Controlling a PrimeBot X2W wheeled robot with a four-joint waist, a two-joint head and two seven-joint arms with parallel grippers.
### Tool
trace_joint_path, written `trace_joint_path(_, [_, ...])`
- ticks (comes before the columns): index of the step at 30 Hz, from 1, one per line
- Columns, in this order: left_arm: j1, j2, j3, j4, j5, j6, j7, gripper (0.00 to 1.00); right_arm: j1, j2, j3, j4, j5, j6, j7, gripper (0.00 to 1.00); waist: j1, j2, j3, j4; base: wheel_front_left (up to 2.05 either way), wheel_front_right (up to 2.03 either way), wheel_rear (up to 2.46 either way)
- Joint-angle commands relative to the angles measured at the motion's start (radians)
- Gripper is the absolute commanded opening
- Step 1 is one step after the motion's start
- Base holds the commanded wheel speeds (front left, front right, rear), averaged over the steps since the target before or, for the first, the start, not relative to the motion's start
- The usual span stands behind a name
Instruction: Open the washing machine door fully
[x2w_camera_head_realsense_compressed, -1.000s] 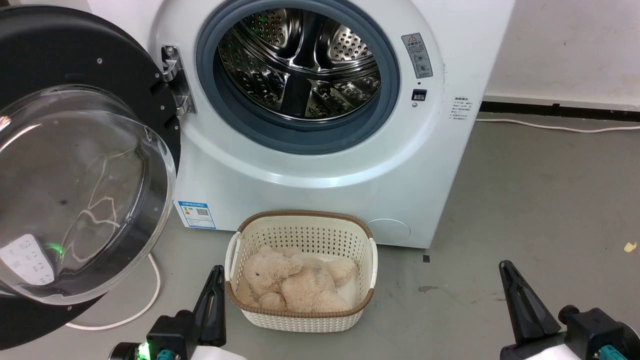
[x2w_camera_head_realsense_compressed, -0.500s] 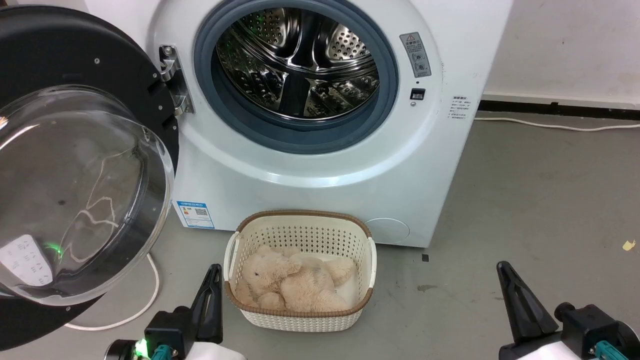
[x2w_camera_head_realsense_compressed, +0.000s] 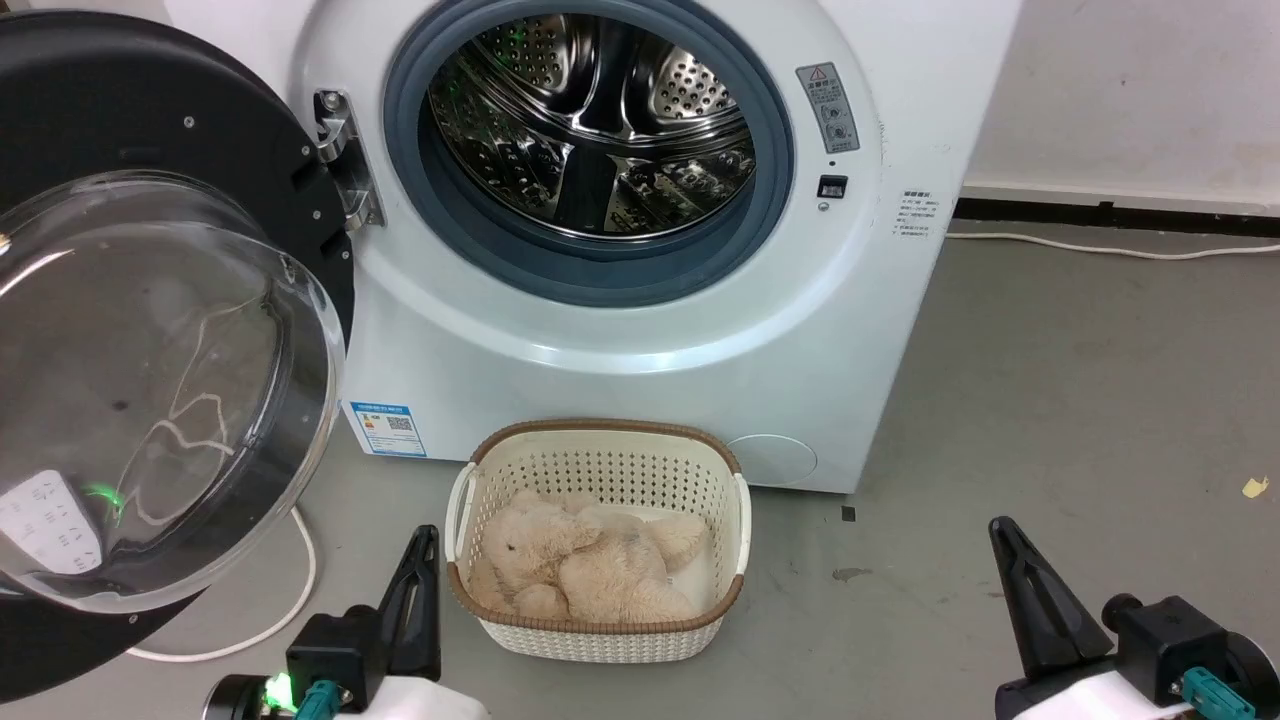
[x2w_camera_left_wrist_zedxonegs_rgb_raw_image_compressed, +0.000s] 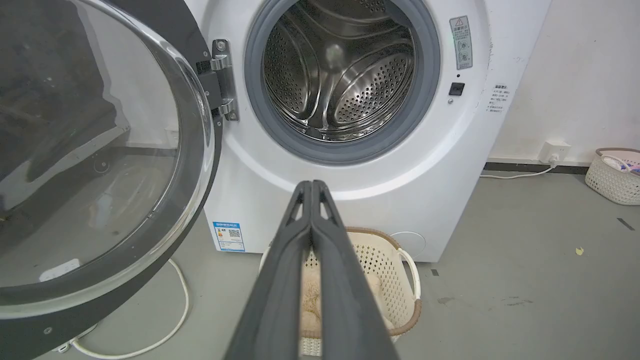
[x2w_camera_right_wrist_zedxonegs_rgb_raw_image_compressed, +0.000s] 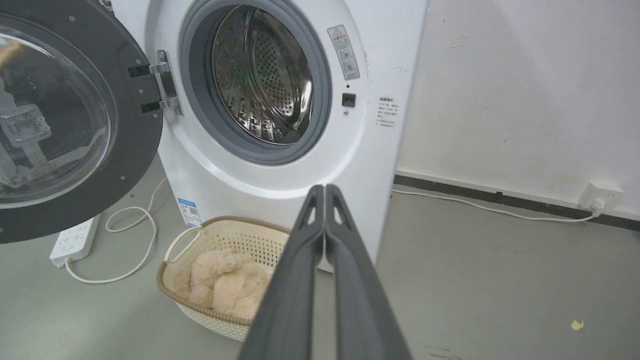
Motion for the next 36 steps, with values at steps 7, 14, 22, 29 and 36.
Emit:
trace_joint_path(7, [-0.021, -0.003, 0.018, -0.004, 0.02, -0.011, 0.019, 0.0, -0.02, 0.003, 0.003, 0.003, -0.009, 0.0, 0.018, 0.0, 0.0, 0.0, 0.001, -0.002, 0.0, 0.0, 0.0])
trace_joint_path(14, [-0.025, -0.007, 0.032, -0.005, 0.031, -0.019, 0.033, 0.0, -0.026, 0.003, 0.003, 0.005, -0.013, 0.0, 0.032, 0.0, 0.0, 0.0, 0.002, -0.003, 0.0, 0.0, 0.0])
trace_joint_path(22, [-0.032, -0.013, 0.055, -0.006, 0.05, -0.034, 0.057, 0.0, -0.037, 0.004, 0.005, 0.007, -0.02, 0.001, 0.057, 0.0, 0.0, 0.0, 0.003, -0.007, 0.0, 0.0, 0.0])
trace_joint_path(29, [-0.036, -0.017, 0.068, -0.007, 0.062, -0.043, 0.072, 0.0, -0.044, 0.004, 0.005, 0.009, -0.024, 0.001, 0.071, 0.0, 0.0, 0.0, 0.004, -0.008, 0.0, 0.0, 0.0])
trace_joint_path(36, [-0.04, -0.021, 0.081, -0.008, 0.073, -0.052, 0.086, 0.0, -0.05, 0.004, 0.006, 0.011, -0.028, 0.001, 0.086, 0.0, 0.0, 0.0, 0.005, -0.01, 0.0, 0.0, 0.0])
